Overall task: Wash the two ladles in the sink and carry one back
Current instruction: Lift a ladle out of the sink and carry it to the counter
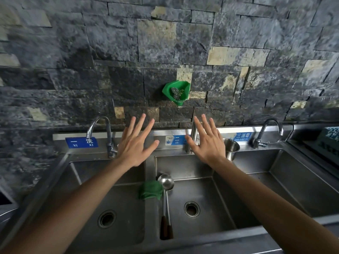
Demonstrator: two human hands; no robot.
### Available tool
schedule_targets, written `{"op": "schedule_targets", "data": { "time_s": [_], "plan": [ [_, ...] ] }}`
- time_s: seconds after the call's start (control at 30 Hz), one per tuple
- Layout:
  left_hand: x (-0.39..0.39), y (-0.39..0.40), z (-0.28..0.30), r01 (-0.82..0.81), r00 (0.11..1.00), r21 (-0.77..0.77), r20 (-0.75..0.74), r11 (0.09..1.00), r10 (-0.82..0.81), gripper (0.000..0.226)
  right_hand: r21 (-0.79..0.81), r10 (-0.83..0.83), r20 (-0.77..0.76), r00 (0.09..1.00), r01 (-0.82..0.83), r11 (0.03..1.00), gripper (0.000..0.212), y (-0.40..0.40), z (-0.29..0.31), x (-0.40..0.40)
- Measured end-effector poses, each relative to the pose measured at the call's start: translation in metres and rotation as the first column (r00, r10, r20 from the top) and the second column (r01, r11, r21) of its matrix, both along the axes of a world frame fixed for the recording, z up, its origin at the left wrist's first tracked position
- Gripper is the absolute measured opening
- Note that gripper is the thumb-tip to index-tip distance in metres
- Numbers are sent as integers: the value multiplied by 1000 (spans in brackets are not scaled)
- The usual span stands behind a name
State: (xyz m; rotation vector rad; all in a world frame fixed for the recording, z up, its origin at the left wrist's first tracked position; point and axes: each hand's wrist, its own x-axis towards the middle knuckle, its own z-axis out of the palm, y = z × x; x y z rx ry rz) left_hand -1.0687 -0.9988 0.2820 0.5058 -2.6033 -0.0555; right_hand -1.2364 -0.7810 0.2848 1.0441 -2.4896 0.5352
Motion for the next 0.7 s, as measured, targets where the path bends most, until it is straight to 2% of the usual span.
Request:
{"op": "schedule_targets", "data": {
  "time_s": [0.27, 0.4, 0.53, 0.7],
  "plan": [
    [-18, -28, -46, -34, 992, 116, 128, 993, 19, 75, 77, -15, 105, 994, 7, 997, 79, -20, -52, -19],
    [-25, -42, -89, -41, 974, 185, 227, 982, -2, 75, 146, -38, 251, 967, 1, 989, 77, -33, -100, -25],
    [-26, -51, -143, -64, 946, 302, 322, 951, -39, 76, 228, -92, 423, 901, -8, 974, 78, -45, -159, -21],
    [-27, -57, -208, -45, 919, 422, 374, 905, -128, 78, 349, -208, 612, 763, -25, 937, 79, -59, -235, -11]
  ]
}}
